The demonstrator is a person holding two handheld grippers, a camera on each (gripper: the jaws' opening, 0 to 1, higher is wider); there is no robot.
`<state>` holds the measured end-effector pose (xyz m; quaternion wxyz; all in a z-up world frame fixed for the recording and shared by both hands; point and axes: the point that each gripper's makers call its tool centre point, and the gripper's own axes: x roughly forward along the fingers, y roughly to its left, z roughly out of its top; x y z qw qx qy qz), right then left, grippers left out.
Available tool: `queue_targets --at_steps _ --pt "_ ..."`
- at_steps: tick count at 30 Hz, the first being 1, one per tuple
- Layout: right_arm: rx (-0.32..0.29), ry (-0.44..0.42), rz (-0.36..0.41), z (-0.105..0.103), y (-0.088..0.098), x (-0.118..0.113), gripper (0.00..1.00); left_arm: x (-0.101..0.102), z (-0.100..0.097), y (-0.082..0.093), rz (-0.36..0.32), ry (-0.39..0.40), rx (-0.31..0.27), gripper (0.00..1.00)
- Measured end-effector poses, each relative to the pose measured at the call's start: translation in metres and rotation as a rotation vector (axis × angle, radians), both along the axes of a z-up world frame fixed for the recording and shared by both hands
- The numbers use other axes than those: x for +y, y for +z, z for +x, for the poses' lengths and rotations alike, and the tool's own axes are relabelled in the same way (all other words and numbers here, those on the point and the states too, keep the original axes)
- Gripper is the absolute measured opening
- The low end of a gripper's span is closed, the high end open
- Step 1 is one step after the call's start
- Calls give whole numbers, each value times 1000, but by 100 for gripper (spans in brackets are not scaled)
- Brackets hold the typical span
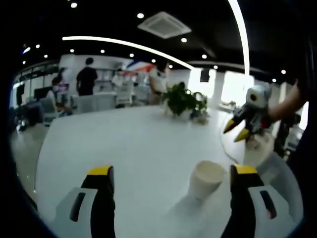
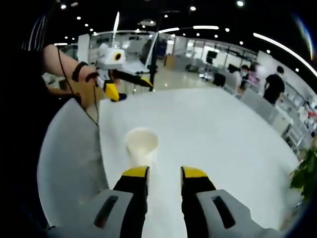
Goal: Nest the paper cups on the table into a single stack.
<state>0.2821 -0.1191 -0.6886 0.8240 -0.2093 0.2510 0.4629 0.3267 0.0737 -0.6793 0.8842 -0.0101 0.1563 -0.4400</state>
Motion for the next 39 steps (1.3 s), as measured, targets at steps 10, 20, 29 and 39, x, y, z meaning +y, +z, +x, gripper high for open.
queue_targets --at_steps 10,20,29,39 --pt "25 -44 27 -3 -7 -6 24 -5 -10 -10 23 -37 14 96" --pt "22 -67 55 -4 -11 -5 31 -11 -22 -14 26 -69 23 95" --pt "42 -74 67 -9 -22 1 36 -14 -35 -27 36 -95 50 96" --pt "56 -56 65 -13 -36 8 41 -22 -44 -34 38 -127 59 95"
